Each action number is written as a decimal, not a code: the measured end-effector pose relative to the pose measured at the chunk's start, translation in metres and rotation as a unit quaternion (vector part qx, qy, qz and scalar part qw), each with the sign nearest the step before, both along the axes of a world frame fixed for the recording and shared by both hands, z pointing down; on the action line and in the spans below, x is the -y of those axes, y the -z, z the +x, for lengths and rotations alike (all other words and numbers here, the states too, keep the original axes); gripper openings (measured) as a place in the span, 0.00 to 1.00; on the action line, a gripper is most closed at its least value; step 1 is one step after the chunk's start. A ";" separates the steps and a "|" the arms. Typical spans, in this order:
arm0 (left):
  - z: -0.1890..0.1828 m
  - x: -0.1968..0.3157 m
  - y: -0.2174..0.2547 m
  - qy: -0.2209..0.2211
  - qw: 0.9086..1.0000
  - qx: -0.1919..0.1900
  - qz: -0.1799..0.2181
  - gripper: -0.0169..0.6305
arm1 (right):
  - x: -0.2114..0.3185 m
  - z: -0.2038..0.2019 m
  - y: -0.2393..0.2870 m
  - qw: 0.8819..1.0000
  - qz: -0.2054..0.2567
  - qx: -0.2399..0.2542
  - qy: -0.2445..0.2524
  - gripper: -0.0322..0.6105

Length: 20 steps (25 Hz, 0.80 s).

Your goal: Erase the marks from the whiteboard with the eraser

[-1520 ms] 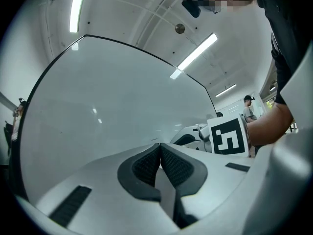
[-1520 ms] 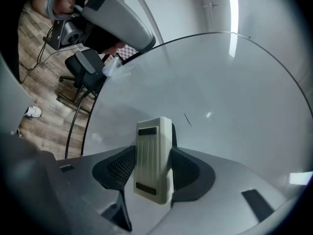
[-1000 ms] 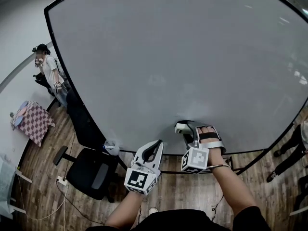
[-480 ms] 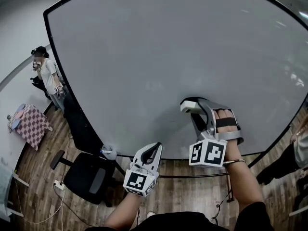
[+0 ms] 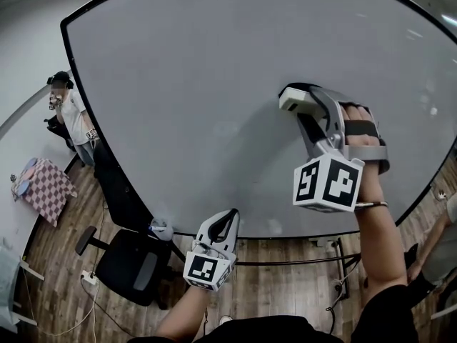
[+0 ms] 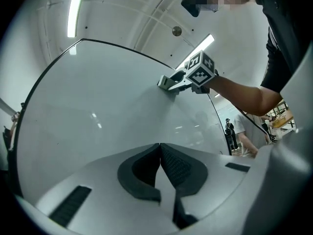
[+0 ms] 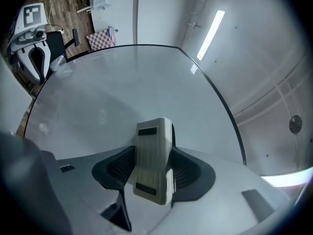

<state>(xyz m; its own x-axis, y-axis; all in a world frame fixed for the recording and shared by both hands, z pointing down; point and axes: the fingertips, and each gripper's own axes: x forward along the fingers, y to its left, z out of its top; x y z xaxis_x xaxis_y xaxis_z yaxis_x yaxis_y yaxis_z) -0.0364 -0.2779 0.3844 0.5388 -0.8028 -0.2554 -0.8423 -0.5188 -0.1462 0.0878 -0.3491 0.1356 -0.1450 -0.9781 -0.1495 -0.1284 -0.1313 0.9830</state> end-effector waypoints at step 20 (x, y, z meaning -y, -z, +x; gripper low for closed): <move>0.000 0.008 0.008 0.006 1.000 0.009 0.003 0.06 | 0.006 -0.012 -0.100 0.995 -0.094 0.000 0.014 0.44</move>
<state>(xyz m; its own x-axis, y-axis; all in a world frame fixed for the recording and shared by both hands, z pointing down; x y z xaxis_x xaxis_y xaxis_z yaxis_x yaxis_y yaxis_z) -0.0363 -0.2857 0.3763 0.5329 -0.8079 -0.2517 -0.8462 -0.5069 -0.1643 0.0762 -0.3552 0.2351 -0.1723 -0.9844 0.0355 -0.1287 0.0583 0.9900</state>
